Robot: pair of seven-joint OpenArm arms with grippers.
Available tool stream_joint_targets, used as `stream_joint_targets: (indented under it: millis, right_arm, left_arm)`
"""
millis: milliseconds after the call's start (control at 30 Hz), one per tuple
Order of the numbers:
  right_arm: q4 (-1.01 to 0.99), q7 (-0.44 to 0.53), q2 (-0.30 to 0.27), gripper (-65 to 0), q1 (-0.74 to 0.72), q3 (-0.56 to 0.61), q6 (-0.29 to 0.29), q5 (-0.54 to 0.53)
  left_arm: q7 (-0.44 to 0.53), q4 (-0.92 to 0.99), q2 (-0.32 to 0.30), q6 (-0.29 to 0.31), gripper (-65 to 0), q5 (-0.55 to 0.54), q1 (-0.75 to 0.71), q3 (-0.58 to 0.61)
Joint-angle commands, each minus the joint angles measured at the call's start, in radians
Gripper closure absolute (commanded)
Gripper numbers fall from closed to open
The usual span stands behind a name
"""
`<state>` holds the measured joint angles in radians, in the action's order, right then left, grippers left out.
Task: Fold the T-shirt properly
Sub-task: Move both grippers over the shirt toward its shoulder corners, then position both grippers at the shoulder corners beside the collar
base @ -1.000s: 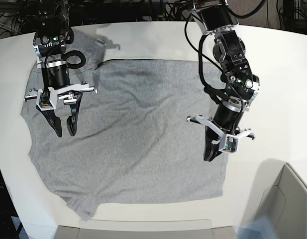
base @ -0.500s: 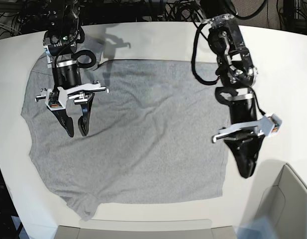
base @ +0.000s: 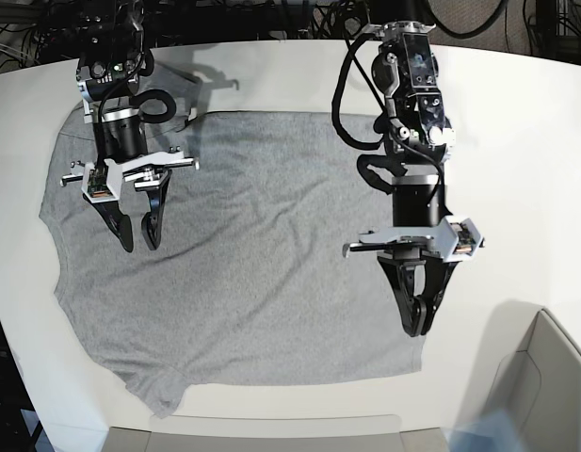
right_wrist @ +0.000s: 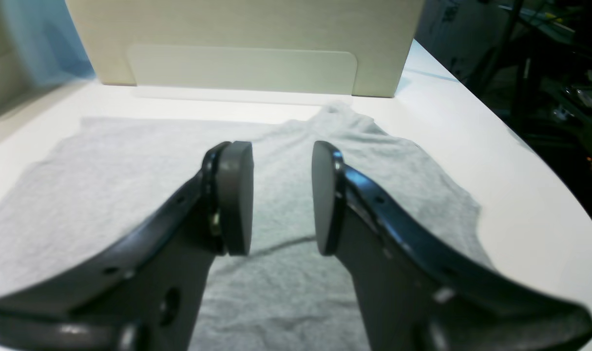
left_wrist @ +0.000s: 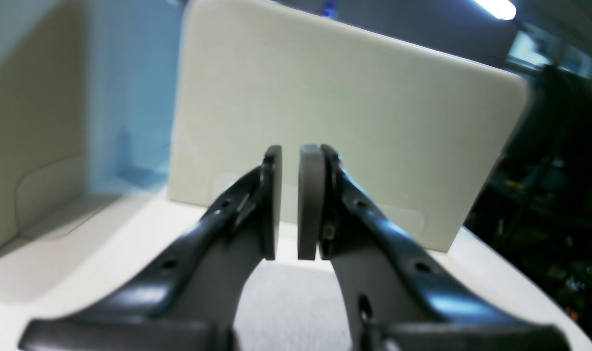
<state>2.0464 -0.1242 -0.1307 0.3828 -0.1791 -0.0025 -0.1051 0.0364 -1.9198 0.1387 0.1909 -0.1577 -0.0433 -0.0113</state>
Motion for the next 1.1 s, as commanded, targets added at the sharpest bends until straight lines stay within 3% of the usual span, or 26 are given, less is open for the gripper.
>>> stream_joint_targets:
  millis: [0, 167, 533, 900, 967, 1067]
  right_arm:
    - [0.017, 0.031, -0.005, -20.6, -0.003, -0.003, -0.004, -0.003]
    - [0.017, 0.031, -0.005, -20.7, -0.002, -0.003, -0.004, -0.003]
    - [0.017, 0.033, -0.004, -20.8, 0.011, -0.003, -0.004, -0.002]
    - [0.017, 0.033, 0.001, -20.9, 0.011, -0.003, -0.004, -0.002]
    - [0.017, 0.033, 0.003, -20.9, 0.011, -0.003, -0.004, -0.002]
    - [0.017, 0.033, -0.001, -20.9, 0.011, -0.003, -0.004, -0.002]
  left_arm:
    - [0.052, -0.030, 0.000, -0.005, -6.4, -0.004, -0.020, 0.017]
    - [0.030, -0.056, -0.038, -0.003, -6.4, -0.004, -0.050, 0.066]
    - [-0.023, -0.059, -0.104, -0.003, -6.4, -0.016, -0.054, 0.053]
    - [-0.014, -0.059, -0.149, 0.008, -6.2, -0.259, -0.048, -0.031]
    - [-0.014, -0.080, -0.155, 0.054, -6.2, -0.297, -0.051, -0.046]
    - [-0.039, -0.074, -0.146, 0.212, -6.4, -0.423, -0.053, -0.125]
